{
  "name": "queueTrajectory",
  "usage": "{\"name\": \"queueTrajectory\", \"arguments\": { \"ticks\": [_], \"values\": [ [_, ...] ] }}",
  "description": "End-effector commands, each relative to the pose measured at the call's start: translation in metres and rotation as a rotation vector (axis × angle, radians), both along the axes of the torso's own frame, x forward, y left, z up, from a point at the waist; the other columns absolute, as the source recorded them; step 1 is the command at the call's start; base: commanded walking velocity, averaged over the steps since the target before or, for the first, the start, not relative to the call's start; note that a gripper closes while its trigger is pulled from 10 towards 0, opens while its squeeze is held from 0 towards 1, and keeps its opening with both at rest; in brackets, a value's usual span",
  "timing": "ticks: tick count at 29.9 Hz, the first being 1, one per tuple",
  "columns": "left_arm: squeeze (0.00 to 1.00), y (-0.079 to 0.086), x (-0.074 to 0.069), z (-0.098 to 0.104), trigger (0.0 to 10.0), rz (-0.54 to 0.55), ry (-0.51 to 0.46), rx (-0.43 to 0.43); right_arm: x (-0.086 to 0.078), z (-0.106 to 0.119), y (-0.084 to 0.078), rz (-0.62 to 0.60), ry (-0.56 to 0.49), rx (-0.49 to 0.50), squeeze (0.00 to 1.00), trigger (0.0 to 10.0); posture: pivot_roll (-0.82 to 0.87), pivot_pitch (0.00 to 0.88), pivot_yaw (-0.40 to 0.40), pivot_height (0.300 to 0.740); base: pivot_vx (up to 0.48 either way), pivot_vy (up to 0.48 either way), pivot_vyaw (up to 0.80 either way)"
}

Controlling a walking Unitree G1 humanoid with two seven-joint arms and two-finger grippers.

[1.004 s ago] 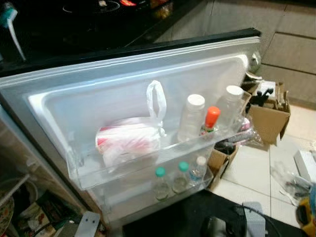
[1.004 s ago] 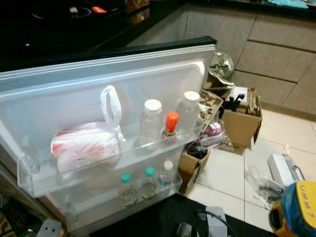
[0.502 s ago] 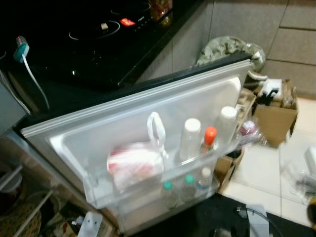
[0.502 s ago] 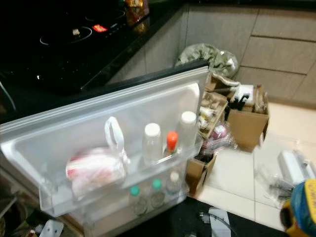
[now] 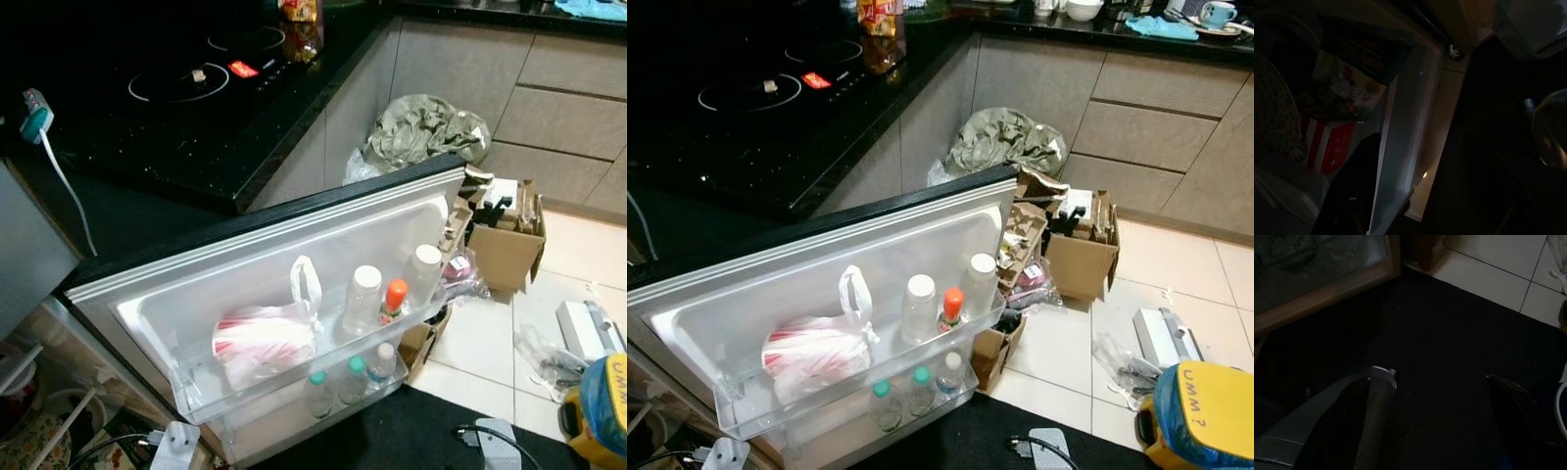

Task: Restocking fridge

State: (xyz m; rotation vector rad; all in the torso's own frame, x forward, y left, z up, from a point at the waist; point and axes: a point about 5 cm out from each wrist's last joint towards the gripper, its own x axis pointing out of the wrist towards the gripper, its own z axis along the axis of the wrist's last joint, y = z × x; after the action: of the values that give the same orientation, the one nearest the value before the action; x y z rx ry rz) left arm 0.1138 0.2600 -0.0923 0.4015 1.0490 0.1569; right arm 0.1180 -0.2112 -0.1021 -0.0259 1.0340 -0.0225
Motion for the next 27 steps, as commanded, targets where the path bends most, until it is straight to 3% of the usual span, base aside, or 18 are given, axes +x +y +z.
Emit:
{"name": "queueTrajectory", "arguments": {
  "ticks": [1,27],
  "values": [
    [0.0,0.0002,-0.0058,-0.002,10.0,0.001,0.027,-0.003,-0.0014,-0.0005,0.0001,0.001,0.006,0.001,0.0,10.0,0.03,0.0,-0.035,0.74,0.0,0.0,0.0],
    [0.0,-0.0035,-0.0021,-0.0018,10.0,-0.009,0.012,-0.01,-0.0003,0.0001,-0.0018,-0.004,0.004,0.001,0.0,10.0,0.03,0.0,-0.038,0.74,0.0,0.0,0.0]
  ]
}}
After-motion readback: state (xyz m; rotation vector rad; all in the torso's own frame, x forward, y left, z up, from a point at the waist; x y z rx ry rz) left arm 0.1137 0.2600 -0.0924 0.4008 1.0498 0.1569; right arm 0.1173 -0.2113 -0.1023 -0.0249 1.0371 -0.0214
